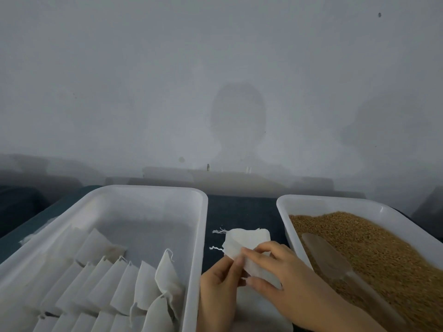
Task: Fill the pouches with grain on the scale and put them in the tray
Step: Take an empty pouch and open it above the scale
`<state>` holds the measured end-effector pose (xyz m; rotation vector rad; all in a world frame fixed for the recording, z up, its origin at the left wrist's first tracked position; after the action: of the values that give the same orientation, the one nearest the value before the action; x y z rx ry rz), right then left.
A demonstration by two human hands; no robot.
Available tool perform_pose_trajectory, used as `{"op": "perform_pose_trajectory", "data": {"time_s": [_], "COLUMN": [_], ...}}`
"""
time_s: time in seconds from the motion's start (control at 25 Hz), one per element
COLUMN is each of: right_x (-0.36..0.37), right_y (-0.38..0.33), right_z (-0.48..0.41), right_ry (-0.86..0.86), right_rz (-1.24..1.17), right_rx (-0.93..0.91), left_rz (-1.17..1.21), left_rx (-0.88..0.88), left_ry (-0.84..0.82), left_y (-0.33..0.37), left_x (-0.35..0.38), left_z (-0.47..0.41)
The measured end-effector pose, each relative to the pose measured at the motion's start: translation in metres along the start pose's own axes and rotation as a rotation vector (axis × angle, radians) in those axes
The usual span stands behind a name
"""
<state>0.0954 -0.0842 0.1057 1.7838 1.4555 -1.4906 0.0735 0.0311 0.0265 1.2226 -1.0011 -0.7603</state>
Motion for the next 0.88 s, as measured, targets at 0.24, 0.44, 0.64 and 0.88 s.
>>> {"op": "perform_pose_trajectory", "data": {"time_s": [0.24, 0.44, 0.64, 0.88], "right_x": [0.003, 0.01, 0.002, -0.003], "right_y": [-0.001, 0.003, 0.006, 0.001], "right_z": [0.005, 0.009, 0.013, 0.011], "right_ry": [0.027, 0.069, 0.162, 0.218], "right_rz": [-0.104, -0.233, -0.282, -0.273], "right_rx": [0.108, 0.19, 0.201, 0.168], "left_rz": [0.0, 0.021, 0.024, -0.063], "left_rx": [0.051, 0.062, 0.061, 0.088], "left_ry": [0.023, 0.002, -0.04, -0.015], "left_y": [0.005, 0.012, 0.013, 0.017], "left_x": [0.004, 0.009, 0.016, 0.006], "left_z": [0.006, 0.004, 0.003, 0.005]}}
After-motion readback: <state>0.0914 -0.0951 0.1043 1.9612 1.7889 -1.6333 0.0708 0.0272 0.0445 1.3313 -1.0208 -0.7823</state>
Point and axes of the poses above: each hand's wrist, its own z-axis away from the middle knuckle, its own x-axis out of the palm, y = z × x, the point moved 8 cm from there along -z, towards the middle knuckle, and after that the axes turned 11 degrees about -x, right-handed, at the moved point
